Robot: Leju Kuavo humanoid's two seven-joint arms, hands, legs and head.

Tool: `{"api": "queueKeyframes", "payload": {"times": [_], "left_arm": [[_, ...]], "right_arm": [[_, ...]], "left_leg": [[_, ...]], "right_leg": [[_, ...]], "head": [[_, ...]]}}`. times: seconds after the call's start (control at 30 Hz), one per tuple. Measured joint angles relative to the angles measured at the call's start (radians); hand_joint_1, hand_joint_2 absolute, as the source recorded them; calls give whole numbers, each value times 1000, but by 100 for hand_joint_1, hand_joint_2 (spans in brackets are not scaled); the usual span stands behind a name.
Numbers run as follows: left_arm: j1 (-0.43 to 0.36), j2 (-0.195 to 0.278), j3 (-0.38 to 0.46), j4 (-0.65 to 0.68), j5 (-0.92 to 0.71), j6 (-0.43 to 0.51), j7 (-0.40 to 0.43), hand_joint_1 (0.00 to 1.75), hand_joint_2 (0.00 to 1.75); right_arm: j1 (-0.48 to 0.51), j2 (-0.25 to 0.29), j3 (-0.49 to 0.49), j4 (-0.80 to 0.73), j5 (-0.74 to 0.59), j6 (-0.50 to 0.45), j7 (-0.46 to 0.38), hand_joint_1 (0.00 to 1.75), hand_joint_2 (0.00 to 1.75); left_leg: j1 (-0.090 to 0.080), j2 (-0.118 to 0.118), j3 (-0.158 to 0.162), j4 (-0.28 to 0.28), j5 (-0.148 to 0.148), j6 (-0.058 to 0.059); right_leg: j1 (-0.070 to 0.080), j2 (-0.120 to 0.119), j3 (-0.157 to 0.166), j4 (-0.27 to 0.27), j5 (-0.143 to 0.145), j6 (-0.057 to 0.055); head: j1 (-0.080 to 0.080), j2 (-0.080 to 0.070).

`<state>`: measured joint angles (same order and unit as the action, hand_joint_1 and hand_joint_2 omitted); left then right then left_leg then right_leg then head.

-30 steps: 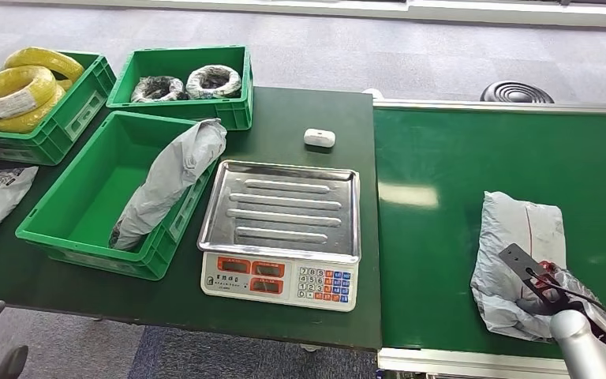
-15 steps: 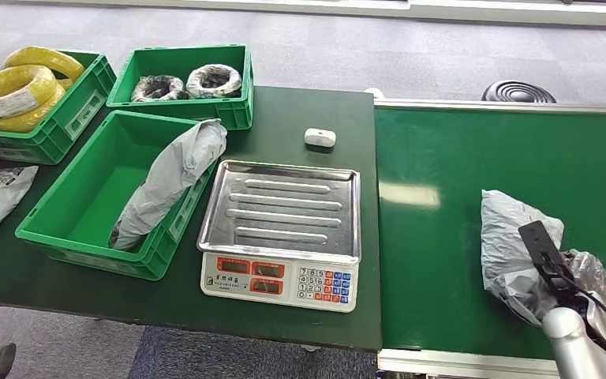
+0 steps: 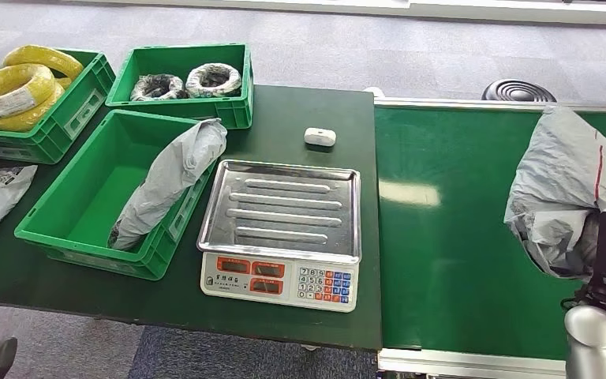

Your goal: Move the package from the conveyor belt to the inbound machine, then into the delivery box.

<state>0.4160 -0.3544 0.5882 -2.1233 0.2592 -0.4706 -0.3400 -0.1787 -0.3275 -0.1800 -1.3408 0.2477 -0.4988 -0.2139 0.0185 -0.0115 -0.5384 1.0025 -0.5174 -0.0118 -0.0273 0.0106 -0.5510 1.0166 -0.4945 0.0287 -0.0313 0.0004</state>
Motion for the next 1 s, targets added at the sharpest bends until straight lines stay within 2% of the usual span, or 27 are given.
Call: {"api": "queueKeyframes", "payload": {"times": [0.17, 0.27, 0.37, 0.43, 0.57, 0.63, 0.8, 1.0], "left_arm": [[-24, 1, -1, -2, -35, -21, -50, 0, 175], [-52, 17, -16, -5, -54, -12, -79, 0, 175], [-73, 62, -74, 4, -75, 47, -113, 0, 175], [-88, 101, -126, 17, -82, 98, -134, 0, 175], [-123, 177, -218, 43, -75, 178, -148, 0, 175], [-133, 207, -244, 47, -69, 187, -143, 0, 175], [-138, 233, -255, 47, -67, 162, -116, 0, 175], [-154, 232, -254, 47, -87, 129, -67, 0, 175]], "right_arm": [[-18, 47, 20, -80, -216, 19, -176, 175, 175], [-101, 90, 116, -127, -203, 86, -171, 175, 175], [-213, 129, 268, -138, -140, 195, -146, 175, 175], [-289, 158, 368, -133, -120, 295, -129, 175, 175], [-469, 231, 565, -52, -106, 660, -31, 175, 175], [-537, 275, 657, 11, -69, 767, 1, 175, 175], [-611, 362, 781, 116, 4, 802, 31, 175, 175], [-624, 391, 811, 168, 186, 783, 155, 175, 175]], "left_leg": [[0, 1, -3, 0, 0, 0], [0, 6, -1, -1, 1, -2], [1, 7, -1, -1, 4, -4], [1, 4, -2, -1, 6, -5], [2, 3, -3, -1, 8, -7], [2, 2, -4, -1, 9, -7], [2, 0, -6, 0, 9, -7], [2, 0, -7, 0, 9, -7]], "right_leg": [[0, 1, -1, 1, 0, 0], [0, 6, -3, 3, 2, -2], [1, 7, -5, 4, 3, -4], [1, 5, -6, 5, 3, -4], [2, 5, -8, 8, 4, -6], [2, 3, -8, 8, 4, -6], [2, 2, -9, 7, 4, -6], [2, 2, -9, 5, 4, -6]], "head": [[0, 0], [0, 0], [0, 0], [0, 0], [0, 0], [0, 0], [0, 0], [1, 0]]}}
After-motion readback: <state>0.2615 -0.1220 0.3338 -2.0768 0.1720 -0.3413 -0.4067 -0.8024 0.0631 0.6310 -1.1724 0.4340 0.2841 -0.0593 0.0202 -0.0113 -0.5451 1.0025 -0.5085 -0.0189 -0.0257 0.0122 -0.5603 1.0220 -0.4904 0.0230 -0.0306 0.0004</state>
